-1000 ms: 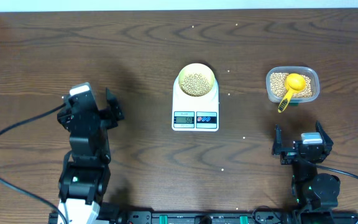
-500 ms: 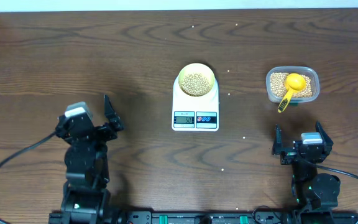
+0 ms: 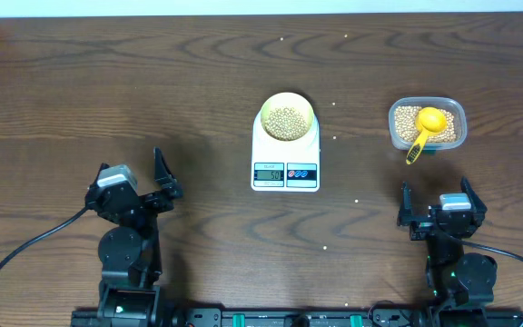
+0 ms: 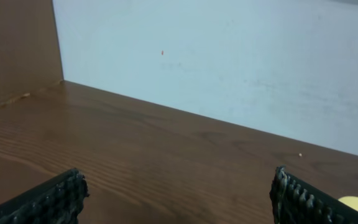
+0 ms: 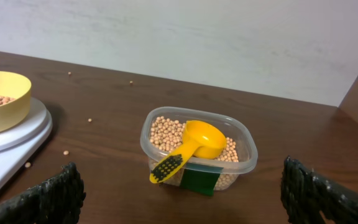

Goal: Scoop item into bowl and weigh 50g on scale

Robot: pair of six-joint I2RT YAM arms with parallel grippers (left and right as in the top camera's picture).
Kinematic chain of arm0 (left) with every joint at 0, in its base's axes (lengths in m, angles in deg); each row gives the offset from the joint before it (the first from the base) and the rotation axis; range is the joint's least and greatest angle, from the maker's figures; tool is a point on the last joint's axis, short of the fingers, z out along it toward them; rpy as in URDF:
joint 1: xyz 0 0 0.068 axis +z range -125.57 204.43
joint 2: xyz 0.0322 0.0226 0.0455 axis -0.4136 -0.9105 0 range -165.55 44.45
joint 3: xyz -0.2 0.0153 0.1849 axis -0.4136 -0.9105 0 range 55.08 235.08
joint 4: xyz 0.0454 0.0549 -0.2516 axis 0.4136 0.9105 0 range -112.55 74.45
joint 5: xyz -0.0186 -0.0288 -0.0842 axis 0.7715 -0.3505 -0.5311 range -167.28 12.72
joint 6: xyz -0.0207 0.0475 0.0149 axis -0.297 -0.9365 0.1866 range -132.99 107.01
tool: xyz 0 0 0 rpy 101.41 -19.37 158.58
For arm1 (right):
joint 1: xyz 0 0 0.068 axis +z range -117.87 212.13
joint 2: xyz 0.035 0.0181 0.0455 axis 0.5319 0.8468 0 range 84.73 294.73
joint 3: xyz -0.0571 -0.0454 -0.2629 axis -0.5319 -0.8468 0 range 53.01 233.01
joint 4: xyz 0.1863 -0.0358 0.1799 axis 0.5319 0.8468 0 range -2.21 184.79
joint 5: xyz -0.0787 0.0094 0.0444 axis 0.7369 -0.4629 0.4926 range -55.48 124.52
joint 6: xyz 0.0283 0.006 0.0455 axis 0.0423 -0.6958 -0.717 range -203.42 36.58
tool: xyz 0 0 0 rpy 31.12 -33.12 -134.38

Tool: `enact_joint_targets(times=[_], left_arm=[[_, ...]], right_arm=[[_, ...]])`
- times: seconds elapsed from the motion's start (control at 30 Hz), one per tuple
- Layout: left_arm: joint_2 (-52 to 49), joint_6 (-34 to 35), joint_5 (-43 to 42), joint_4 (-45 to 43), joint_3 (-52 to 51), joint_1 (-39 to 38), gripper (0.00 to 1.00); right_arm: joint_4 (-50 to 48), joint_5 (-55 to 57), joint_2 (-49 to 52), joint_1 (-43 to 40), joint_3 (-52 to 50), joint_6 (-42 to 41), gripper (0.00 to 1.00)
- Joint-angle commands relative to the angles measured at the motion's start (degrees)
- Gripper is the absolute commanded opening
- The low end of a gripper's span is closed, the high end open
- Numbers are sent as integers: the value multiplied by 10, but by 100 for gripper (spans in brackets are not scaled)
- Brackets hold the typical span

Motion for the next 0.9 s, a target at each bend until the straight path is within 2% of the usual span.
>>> enact_joint_targets(times=[0.0, 0.23, 0.87], left_arm=[[16, -7, -31, -4, -5, 20, 96], [48, 19, -55, -10, -27, 36, 96], [103, 19, -55, -78, -98, 36, 96]], right_arm=[[3, -3, -4, -4, -1, 8, 99], [3, -3, -4, -4, -1, 8, 99], [3, -3, -4, -4, -1, 8, 99]])
